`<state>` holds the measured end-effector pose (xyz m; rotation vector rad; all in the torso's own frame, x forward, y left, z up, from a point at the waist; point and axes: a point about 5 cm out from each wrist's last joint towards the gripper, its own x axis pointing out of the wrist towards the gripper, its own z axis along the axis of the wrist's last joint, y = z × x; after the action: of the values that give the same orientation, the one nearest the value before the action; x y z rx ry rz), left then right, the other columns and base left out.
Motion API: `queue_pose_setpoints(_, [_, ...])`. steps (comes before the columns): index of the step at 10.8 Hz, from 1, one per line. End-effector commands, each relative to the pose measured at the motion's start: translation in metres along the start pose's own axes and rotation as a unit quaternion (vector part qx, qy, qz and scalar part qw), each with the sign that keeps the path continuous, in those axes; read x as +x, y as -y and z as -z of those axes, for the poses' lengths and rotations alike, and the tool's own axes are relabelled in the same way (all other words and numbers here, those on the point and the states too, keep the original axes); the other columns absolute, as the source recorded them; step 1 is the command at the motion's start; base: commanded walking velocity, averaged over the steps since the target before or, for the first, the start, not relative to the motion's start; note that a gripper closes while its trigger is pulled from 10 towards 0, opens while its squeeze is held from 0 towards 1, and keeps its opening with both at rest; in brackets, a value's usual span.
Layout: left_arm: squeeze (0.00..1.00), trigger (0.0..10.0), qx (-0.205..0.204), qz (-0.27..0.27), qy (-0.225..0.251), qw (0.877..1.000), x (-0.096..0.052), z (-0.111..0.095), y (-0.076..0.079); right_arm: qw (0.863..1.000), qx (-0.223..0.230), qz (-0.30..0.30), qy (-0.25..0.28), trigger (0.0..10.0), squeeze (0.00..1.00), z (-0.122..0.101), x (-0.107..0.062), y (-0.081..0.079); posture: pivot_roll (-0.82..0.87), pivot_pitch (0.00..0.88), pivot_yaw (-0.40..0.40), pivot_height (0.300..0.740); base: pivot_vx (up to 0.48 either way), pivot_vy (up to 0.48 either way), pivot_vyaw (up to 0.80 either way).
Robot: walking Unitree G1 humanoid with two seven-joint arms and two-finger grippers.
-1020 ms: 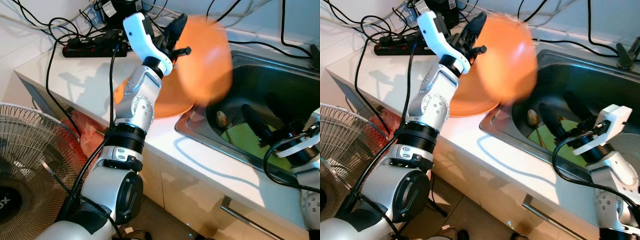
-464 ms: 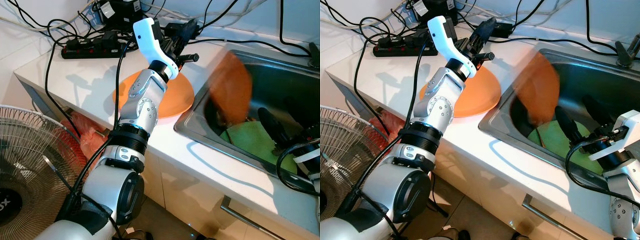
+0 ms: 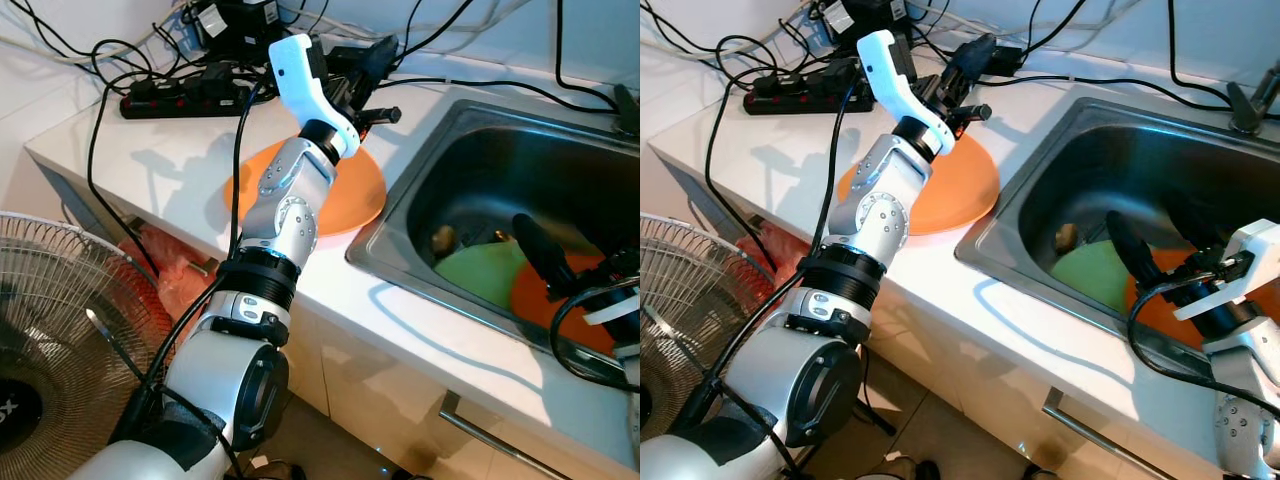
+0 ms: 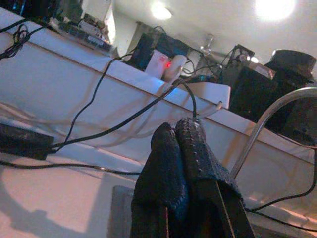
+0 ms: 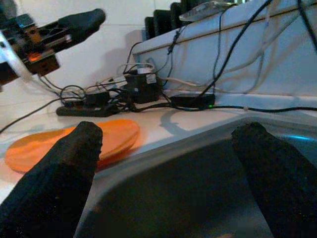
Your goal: Kitchen organization
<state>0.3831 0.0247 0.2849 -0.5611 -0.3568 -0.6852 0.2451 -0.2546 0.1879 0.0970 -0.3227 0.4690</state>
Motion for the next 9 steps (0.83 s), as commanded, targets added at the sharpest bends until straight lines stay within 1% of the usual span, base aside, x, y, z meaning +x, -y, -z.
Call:
queue_pose_setpoints(1, [0.00,10.0,-0.026,-0.002,-0.010,1.000,-0.005,0.017,0.008,1.000,0.026,-0.010,-0.006,10.0,0.00,0.011,0.001,-0.007,-0.08,0.098,0.132,0.740,0.000,0.000,0.00])
queue_pose_setpoints(2, [0.00,10.0,-0.020,-0.008,-0.009,1.000,-0.008,0.015,0.004,0.999,0.029,-0.013,-0.006,10.0,0.00,0.012,0.002,-0.009,-0.07,0.106,0.130,0.740,0.000,0.000,0.00])
queue_pose_setpoints(3, [0.00,10.0,0.004,-0.014,-0.004,1.000,-0.014,0.008,-0.004,0.999,0.039,-0.024,-0.008,10.0,0.00,0.016,0.006,-0.015,-0.07,0.106,0.130,0.740,0.000,0.000,0.00])
queue_pose_setpoints(4, [0.00,10.0,0.027,-0.029,-0.007,0.999,-0.022,0.003,-0.014,0.998,0.049,-0.031,-0.004,10.0,0.00,0.018,0.010,-0.020,-0.06,0.112,0.127,0.740,0.000,0.000,0.00])
queue_pose_setpoints(5, [0.00,10.0,0.037,-0.056,-0.010,0.998,-0.034,-0.001,-0.028,0.997,0.058,-0.041,-0.002,10.0,0.00,0.021,0.013,-0.025,-0.05,0.113,0.128,0.740,0.000,0.000,0.00])
queue_pose_setpoints(6, [0.00,10.0,0.043,-0.074,-0.011,0.996,-0.042,-0.004,-0.037,0.997,0.064,-0.045,-0.003,10.0,0.00,0.023,0.015,-0.027,-0.04,0.112,0.127,0.740,0.000,0.000,0.00])
queue_pose_setpoints(7, [0.00,10.0,0.058,-0.100,-0.014,0.993,-0.057,-0.009,-0.049,0.995,0.078,-0.056,-0.003,10.0,0.00,0.028,0.019,-0.034,-0.03,0.115,0.126,0.740,0.000,0.000,0.00])
queue_pose_setpoints(8, [0.00,10.0,0.066,-0.118,-0.018,0.991,-0.068,-0.013,-0.057,0.994,0.088,-0.069,-0.002,10.0,0.00,0.031,0.023,-0.040,-0.01,0.121,0.124,0.740,0.000,0.000,0.00])
queue_pose_setpoints(9, [0.00,10.0,0.076,-0.127,-0.021,0.989,-0.076,-0.016,-0.060,0.993,0.093,-0.074,-0.002,10.0,0.00,0.033,0.025,-0.042,0.00,0.121,0.123,0.740,0.000,0.000,0.00])
